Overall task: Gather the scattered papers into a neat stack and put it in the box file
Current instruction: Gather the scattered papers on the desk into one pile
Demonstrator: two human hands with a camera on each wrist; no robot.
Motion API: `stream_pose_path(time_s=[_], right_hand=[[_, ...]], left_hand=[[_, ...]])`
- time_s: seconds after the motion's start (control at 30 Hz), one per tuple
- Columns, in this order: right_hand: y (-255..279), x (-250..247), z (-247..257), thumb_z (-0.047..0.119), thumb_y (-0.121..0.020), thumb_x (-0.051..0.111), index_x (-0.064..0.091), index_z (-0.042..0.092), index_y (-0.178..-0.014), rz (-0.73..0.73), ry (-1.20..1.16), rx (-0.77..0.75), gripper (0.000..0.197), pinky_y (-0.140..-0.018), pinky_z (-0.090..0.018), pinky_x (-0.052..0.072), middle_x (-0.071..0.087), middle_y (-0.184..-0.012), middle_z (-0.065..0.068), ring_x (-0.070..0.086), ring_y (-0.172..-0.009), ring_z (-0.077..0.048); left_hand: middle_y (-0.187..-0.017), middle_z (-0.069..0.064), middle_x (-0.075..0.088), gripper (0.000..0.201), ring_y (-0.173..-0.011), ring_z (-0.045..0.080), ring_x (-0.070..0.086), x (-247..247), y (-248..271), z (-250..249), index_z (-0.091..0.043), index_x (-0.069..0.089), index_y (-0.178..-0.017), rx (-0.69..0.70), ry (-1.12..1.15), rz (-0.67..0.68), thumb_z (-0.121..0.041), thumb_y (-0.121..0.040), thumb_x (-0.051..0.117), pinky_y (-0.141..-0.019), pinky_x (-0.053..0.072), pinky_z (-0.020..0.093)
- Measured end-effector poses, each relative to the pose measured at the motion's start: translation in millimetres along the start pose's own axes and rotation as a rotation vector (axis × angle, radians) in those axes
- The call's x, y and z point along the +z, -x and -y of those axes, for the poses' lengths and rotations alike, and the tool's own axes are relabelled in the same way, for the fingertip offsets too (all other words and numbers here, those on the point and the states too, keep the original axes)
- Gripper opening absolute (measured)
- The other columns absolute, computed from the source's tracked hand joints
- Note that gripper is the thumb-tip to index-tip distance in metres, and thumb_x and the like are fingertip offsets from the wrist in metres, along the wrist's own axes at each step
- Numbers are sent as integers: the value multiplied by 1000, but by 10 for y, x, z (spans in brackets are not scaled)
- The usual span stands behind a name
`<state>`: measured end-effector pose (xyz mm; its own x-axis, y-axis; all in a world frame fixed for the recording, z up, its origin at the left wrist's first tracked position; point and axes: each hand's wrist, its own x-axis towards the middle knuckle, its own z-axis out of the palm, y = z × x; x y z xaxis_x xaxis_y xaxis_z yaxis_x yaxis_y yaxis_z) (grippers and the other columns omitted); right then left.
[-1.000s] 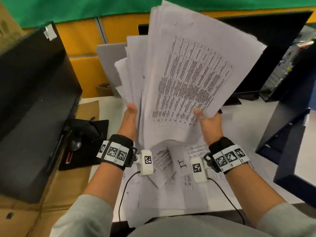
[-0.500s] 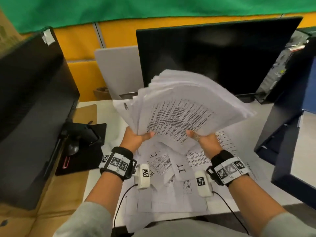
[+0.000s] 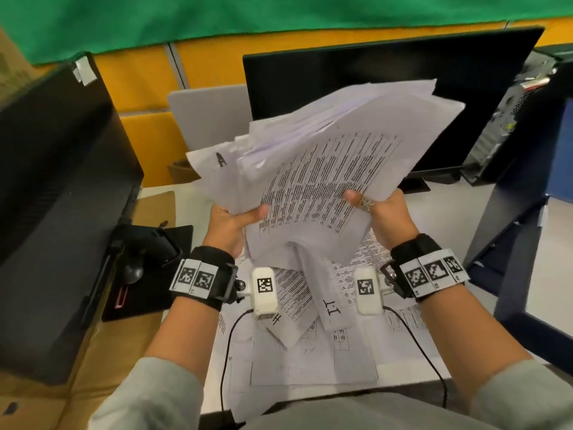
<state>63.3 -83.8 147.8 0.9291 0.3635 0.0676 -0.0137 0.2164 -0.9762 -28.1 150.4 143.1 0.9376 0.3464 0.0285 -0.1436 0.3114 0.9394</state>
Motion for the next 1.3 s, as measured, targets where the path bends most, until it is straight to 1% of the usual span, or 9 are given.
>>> stream_pose_path(time_s=[0.1,0.2,0.27,0.53,0.67,0.87,0.97,1.1,1.3], right_hand=[[24,-48,-97,27,-54,85,57,18,-116,11,-29,43,69,-95,-48,48,63,-121,-8,61,-113,-22],[9,-80,-291,32,-41,93,33,13,-136,22,-22,113,114,-98,-51,45,55,-131,-11,56,-119,-24],[-28,-92,-358,32,-41,94,27,14,-138,53,-40,140,119,-100,-54,43,53,-132,-11,54,-120,-25],[-87,-64,-35,37,-39,91,61,19,-109,114,46,40,79,-89,-36,53,66,-116,-8,62,-110,-22],[-13,-94,-13,3,-62,79,60,16,-107,58,53,-26,51,-78,-28,56,67,-108,-4,67,-101,-17],[239,-27,-364,5,-72,73,55,19,-111,-98,19,52,45,-68,-13,53,66,-104,7,64,-88,4],[223,51,-289,5,-77,70,59,20,-106,-118,97,-1,34,-77,-20,56,66,-103,6,65,-89,2],[125,102,180,-1,-78,68,60,20,-105,-132,84,-167,35,-78,-20,54,67,-102,11,66,-96,-3],[118,61,450,-6,-78,65,62,12,-105,-115,-50,-164,33,-72,-19,54,72,-95,8,69,-92,-7]], left_hand=[[-98,-3,72,72,-98,14,66,-57,23,-11,-17,60,-106,-96,-92,71,-30,-42,91,-92,52,35],[-98,-6,67,40,-93,6,62,-10,91,46,-22,56,-104,-141,-272,37,-2,-72,70,-100,44,42],[-99,-6,67,43,-98,10,62,20,103,57,-23,58,-101,-123,-306,71,5,-70,69,-98,45,46],[-87,-5,74,52,-87,10,70,-3,23,-188,-12,59,-100,-59,-228,184,-7,-51,73,-69,56,23],[-103,-8,71,55,-104,10,65,115,105,-313,-27,62,-106,90,-377,226,-18,-56,83,-85,54,25],[-100,-11,65,40,-91,-4,64,232,270,6,-24,62,-103,214,-586,-37,-2,-73,74,-84,54,20],[-109,12,66,40,-104,21,63,385,269,-26,1,54,-118,159,-550,-174,3,-79,63,-93,49,32],[-92,-22,66,45,-91,-17,60,489,245,-429,-26,53,-103,367,-452,-27,5,-76,69,-73,46,2],[-76,-28,69,41,-78,-15,63,136,121,-503,-27,57,-94,90,-655,168,-4,-66,77,-69,52,6]])
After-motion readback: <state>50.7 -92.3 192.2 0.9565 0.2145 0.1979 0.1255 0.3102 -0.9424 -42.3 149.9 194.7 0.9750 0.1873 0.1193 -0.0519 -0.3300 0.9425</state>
